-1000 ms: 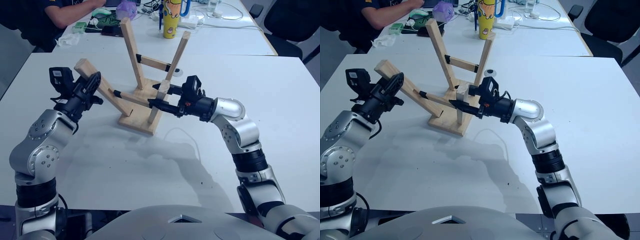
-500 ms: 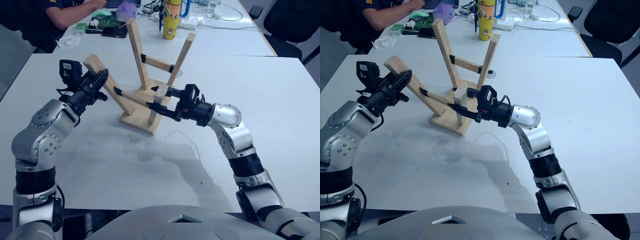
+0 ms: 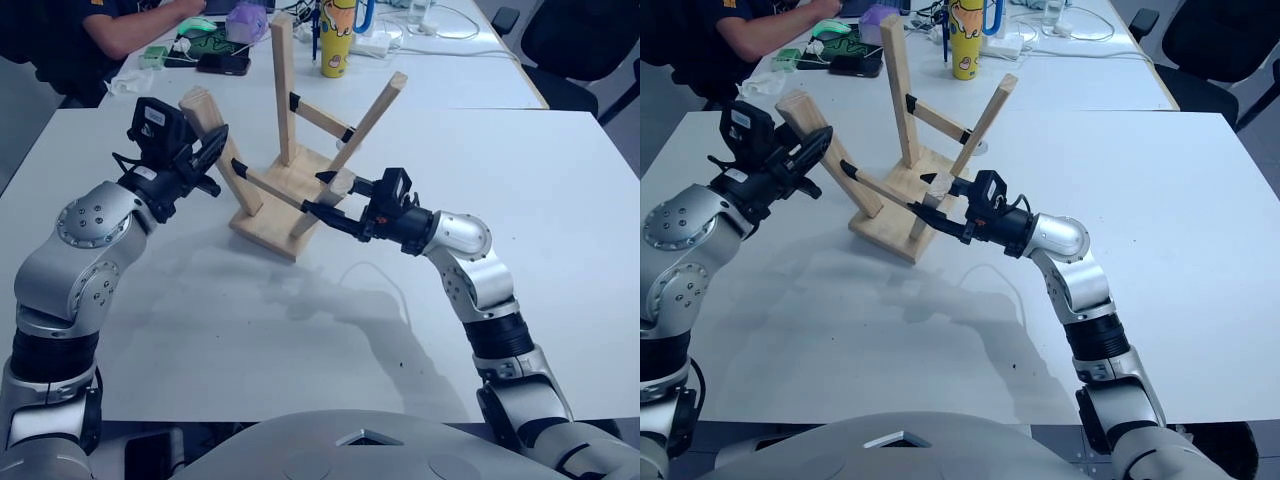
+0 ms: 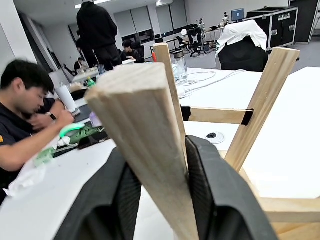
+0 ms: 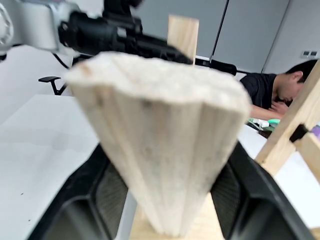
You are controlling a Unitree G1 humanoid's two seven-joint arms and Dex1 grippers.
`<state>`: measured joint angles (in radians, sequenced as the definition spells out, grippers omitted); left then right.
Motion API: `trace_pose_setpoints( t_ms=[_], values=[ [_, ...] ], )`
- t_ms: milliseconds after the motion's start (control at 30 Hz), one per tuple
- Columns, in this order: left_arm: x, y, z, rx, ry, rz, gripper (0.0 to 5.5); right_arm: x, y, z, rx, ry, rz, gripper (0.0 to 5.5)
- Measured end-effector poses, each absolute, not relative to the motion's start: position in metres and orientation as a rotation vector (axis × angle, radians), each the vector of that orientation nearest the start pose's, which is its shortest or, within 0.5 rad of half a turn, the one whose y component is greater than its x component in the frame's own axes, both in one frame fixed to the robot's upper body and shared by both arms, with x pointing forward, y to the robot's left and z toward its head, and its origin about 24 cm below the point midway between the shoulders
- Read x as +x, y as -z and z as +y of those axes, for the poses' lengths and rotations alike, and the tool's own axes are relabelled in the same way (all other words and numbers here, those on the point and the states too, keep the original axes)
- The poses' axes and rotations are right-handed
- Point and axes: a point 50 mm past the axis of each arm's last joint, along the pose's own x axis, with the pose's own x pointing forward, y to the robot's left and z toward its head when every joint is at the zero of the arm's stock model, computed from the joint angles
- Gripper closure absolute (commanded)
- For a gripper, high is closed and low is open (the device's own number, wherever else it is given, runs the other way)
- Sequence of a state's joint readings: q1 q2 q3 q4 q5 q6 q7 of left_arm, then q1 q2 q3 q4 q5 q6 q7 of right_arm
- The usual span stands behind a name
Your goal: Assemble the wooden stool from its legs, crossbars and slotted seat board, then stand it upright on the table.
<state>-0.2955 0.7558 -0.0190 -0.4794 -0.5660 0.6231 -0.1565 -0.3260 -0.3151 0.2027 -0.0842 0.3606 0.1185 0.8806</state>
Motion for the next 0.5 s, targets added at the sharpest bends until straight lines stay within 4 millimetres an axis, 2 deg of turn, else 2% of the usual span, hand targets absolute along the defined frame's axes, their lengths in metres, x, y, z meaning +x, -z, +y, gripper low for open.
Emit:
trace_pose_setpoints(
  t_ms=[500],
  values=[
    [0.266, -0.179, 0.19, 0.327, 0.44, -0.031, 4.26, 0.272, -0.146, -0.091, -0.074, -1.15, -0.039, 3.42]
  ],
)
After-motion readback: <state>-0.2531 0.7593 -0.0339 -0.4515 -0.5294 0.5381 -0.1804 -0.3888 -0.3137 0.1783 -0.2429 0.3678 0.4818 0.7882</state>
